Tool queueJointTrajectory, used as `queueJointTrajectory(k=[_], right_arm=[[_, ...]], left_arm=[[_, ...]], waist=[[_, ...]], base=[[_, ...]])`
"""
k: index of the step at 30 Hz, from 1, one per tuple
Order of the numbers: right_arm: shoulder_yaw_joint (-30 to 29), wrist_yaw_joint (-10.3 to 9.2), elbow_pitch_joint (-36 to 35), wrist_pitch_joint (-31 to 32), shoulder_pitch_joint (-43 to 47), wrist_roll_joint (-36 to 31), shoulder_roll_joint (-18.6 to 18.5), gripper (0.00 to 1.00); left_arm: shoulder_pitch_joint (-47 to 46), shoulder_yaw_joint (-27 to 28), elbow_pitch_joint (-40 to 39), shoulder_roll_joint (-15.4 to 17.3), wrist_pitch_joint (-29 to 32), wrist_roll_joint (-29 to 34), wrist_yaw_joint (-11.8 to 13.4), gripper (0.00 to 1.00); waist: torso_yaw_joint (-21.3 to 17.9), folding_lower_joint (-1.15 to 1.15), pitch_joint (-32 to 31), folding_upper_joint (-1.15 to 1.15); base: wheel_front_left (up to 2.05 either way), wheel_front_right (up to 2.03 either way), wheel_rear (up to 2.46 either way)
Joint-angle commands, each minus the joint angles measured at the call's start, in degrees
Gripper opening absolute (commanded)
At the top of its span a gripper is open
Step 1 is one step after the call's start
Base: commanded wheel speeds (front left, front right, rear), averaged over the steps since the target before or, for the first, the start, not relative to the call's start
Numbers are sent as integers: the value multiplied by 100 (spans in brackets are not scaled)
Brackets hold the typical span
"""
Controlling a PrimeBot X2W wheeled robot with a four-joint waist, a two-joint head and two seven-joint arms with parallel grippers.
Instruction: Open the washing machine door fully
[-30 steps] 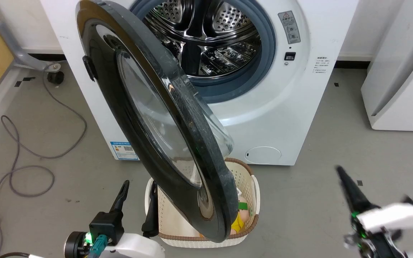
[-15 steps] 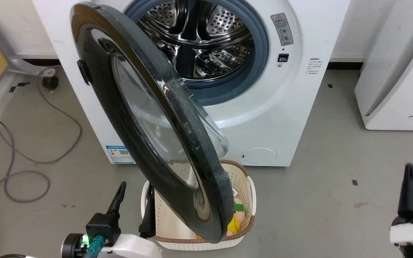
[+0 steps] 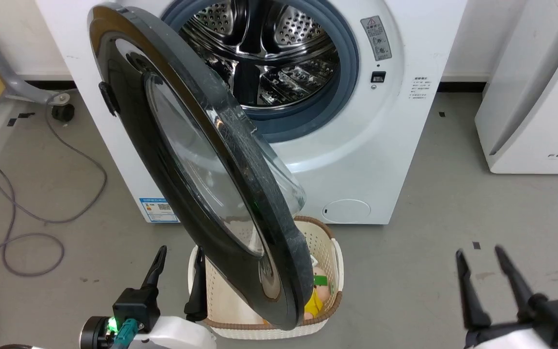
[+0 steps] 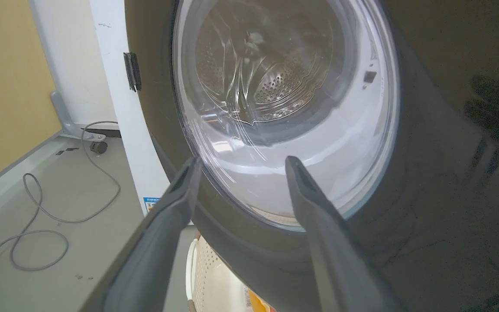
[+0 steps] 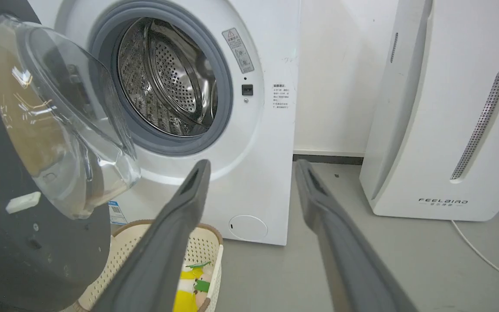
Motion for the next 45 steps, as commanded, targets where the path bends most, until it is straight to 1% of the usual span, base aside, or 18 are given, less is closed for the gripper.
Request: queueJointTrajectory(k=[1,4,5,7,8,14,21,26,32,33,37,41,45], right_arm=[[11,-4,31,-14,83,8,22,100],[24,-4,262,-40,117,11,23,100],[26,-4,323,-53,105,28,23,100],[31,-4,427,-74,67,42,23,100],[29,-4,470,-84,43,61,24,100],[53,-4,635,-122,-68,78,24,100],[83,-4,750,-144,-106,126,24,100],[121,-4,796,-155,-104,160,24,100],[132,-4,815,-165,-129,209,24,100],[132,-4,817,-168,-139,204,24,100],[142,-4,835,-171,-155,211,25,100],[166,-4,862,-173,-164,221,25,100],[153,-4,899,-174,-153,252,25,100]], left_arm=[[39,15,2,10,-32,17,-2,100],[64,35,7,10,-32,2,1,100],[72,42,12,10,-32,2,1,54],[85,55,16,10,-32,8,-4,9],[91,63,20,10,-32,13,-9,0],[95,106,-30,10,-32,49,-1,0],[-5,208,-571,10,-32,50,103,0],[-163,275,-1261,10,-32,195,153,0],[-488,203,-2398,10,-32,467,148,0],[-658,136,-2835,10,-32,560,176,0],[-1049,-95,-3578,10,-32,647,233,0],[-1397,-447,-3978,10,-32,640,259,0],[-1635,-993,-4126,10,-32,602,209,0]], waist=[[4,0,-9,0],[10,0,-33,0],[11,0,-41,0],[15,0,-55,0],[19,0,-64,0],[48,0,-103,0],[80,0,-128,0],[94,0,-129,0],[103,0,-95,0],[101,0,-85,0],[97,0,-80,0],[81,0,-94,0],[64,0,-114,0]], base=[[0,0,0],[0,0,0],[0,0,0],[0,0,0],[0,0,0],[0,0,0],[0,0,0],[0,0,0],[0,0,0],[0,0,0],[0,0,0],[0,0,0],[0,0,0]])
